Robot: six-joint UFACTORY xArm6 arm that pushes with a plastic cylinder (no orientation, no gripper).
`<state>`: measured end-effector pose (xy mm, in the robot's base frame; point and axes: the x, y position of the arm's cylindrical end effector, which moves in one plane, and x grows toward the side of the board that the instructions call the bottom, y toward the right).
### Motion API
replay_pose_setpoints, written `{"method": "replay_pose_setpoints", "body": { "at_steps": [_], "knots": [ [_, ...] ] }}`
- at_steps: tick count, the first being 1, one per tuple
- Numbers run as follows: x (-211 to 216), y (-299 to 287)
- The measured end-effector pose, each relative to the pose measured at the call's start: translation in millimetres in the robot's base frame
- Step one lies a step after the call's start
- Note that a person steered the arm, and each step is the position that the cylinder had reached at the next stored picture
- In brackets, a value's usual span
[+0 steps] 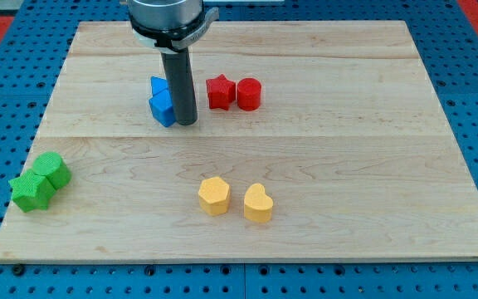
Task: Separate the blue blocks from the red blocks
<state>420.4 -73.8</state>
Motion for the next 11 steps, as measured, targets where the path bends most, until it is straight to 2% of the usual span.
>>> {"method": "replay_pose_setpoints", "body": {
  "at_steps": [1, 3, 5, 11],
  "knots": [
    [17, 8],
    [0, -41],
    [-23, -54],
    [-184, -16]
  ]
}}
